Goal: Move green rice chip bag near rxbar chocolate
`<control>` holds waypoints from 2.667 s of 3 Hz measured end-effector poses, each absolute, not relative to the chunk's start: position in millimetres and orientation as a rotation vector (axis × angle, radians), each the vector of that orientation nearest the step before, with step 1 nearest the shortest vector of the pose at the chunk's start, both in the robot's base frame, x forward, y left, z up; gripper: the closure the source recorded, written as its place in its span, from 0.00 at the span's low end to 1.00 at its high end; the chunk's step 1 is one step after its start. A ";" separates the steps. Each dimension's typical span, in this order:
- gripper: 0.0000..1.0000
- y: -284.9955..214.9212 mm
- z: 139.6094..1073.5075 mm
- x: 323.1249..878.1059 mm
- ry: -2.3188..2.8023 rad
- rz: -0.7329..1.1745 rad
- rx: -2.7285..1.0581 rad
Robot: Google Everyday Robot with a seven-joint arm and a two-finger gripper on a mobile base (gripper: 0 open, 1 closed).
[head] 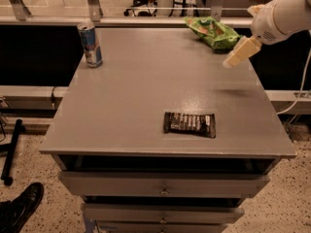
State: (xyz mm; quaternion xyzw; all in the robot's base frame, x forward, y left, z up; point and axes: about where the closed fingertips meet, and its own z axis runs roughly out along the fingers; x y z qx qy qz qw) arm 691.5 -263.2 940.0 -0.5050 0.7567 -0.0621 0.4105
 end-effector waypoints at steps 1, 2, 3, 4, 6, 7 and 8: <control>0.00 -268.0 928.5 754.3 1.881 -0.143 -1.083; 0.00 -272.6 922.1 785.8 1.872 -0.144 -0.981; 0.00 -280.9 894.9 823.5 1.905 -0.137 -0.871; 0.00 -285.5 877.6 843.2 1.928 -0.126 -0.809; 0.40 -285.2 875.9 863.2 1.899 -0.114 -0.739; 0.64 -282.8 880.7 862.7 1.881 -0.112 -0.735; 0.95 -270.6 896.4 850.7 1.836 -0.094 -0.769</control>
Offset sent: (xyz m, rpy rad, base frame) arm 0.1295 -0.0201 -0.0196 0.2333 -0.1744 -0.2313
